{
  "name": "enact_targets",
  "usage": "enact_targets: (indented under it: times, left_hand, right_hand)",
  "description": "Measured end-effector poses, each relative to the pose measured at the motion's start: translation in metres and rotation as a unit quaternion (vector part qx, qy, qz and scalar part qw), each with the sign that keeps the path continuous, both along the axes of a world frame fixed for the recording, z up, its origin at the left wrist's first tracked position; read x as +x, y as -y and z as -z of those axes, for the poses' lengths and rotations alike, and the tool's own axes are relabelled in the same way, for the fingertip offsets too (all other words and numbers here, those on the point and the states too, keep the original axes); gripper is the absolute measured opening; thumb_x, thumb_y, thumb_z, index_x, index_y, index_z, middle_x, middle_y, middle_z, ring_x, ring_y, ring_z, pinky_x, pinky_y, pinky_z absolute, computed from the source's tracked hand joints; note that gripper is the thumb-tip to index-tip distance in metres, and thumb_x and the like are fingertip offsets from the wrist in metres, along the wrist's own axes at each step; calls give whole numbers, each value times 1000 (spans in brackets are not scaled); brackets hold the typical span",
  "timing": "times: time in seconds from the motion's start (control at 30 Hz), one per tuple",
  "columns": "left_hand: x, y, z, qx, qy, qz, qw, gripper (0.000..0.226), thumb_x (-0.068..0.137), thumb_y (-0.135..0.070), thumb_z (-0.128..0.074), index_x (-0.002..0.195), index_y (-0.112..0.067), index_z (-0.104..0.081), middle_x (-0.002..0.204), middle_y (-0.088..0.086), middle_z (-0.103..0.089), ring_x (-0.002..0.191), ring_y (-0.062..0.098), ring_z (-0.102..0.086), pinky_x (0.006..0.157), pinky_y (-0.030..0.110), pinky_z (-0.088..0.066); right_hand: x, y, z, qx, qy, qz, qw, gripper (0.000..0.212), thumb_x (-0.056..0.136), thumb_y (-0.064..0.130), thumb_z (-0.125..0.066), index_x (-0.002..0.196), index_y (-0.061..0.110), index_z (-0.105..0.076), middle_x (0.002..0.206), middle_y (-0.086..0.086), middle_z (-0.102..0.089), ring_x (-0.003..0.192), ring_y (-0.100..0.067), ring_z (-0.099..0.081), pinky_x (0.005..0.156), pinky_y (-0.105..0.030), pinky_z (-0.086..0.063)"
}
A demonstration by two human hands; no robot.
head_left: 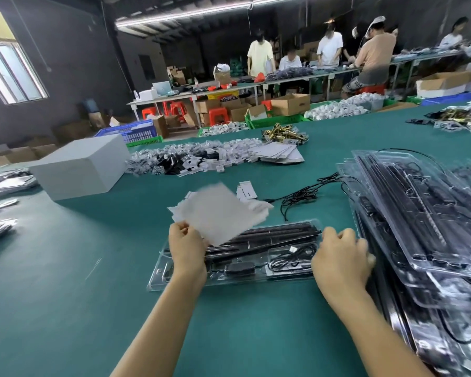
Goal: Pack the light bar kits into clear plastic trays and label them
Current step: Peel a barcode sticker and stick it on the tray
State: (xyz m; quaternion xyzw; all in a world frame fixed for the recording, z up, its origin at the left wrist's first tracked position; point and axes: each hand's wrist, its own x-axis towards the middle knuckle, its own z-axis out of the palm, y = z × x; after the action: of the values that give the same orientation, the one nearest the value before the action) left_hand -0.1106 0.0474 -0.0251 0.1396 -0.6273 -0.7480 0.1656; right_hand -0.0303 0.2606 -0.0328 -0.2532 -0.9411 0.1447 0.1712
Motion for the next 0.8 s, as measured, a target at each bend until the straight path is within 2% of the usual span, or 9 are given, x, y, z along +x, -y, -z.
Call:
enact_targets:
  times: [0.07,0.13,0.23,0.37,0.43,0.53,0.67,0.73,0.8]
  left_hand:
    - [14,-5,10,-7,-23,4,1000,20,92,2,-38,88,-15,-48,79,2,-49,63,16,-43,54,29,-40]
    - [26,-11,18,-1,-48,47,998,13,99,-9,-44,91,-19,-50,81,-2,-55,66,13,-52,63,33,-50]
    - [37,-19,27,-47,-69,95,992,17,101,-9,-42,88,-19,-47,63,-12,-51,59,9,-45,56,29,-44]
    - [48,-24,27,-8,-80,139,987,26,92,7,-40,91,-17,-49,71,-10,-63,63,10,-56,50,23,-46]
    - [49,-24,25,39,-77,148,985,17,95,0,-48,95,-17,-52,80,-7,-69,69,12,-64,56,26,-52]
    - [50,-23,21,114,-71,173,976,9,97,-7,-53,91,-13,-50,79,-3,-68,70,16,-66,62,30,-56]
    - [50,-22,17,131,-86,224,962,8,86,-16,-64,90,-15,-57,79,0,-67,70,16,-66,62,26,-56]
    - [50,-23,16,78,-108,237,962,18,80,-28,-66,95,-19,-63,88,-4,-70,84,14,-68,74,23,-56]
    - [50,-22,17,-2,-125,252,960,35,79,-34,-66,111,-19,-60,109,-7,-71,104,10,-65,85,18,-51]
  right_hand:
    - [0,5,0,-43,-150,-58,986,17,97,19,-47,105,9,-59,103,-11,-57,95,-29,-48,74,-30,-30]
    - [1,13,-5,-197,-251,-138,937,30,98,39,-43,103,14,-59,90,-2,-60,84,-18,-56,68,-23,-34]
    - [1,27,-12,-445,-139,-229,854,54,81,71,-38,114,32,-51,96,14,-61,88,3,-57,74,-20,-44]
    - [-6,20,-5,-542,-92,-262,793,26,91,44,-56,116,35,-56,112,11,-61,98,-5,-59,91,-36,-50]
    - [-7,11,-5,-568,-99,-292,764,35,87,16,-61,117,33,-56,105,4,-70,94,-13,-65,85,-32,-50]
    - [-4,4,-5,-527,-86,-335,776,51,83,-14,-51,119,23,-54,99,3,-72,94,-13,-68,74,-19,-50]
    - [-4,5,-8,-406,-163,-286,853,20,80,14,-75,88,25,-60,83,6,-67,78,-4,-62,66,-8,-44]
    - [-7,5,-11,-284,-200,-243,906,16,78,26,-77,77,28,-61,85,8,-58,86,-11,-52,72,-19,-41]
    - [-10,3,-15,-227,-224,-236,918,15,79,31,-75,77,27,-61,93,6,-51,94,-14,-44,79,-24,-39]
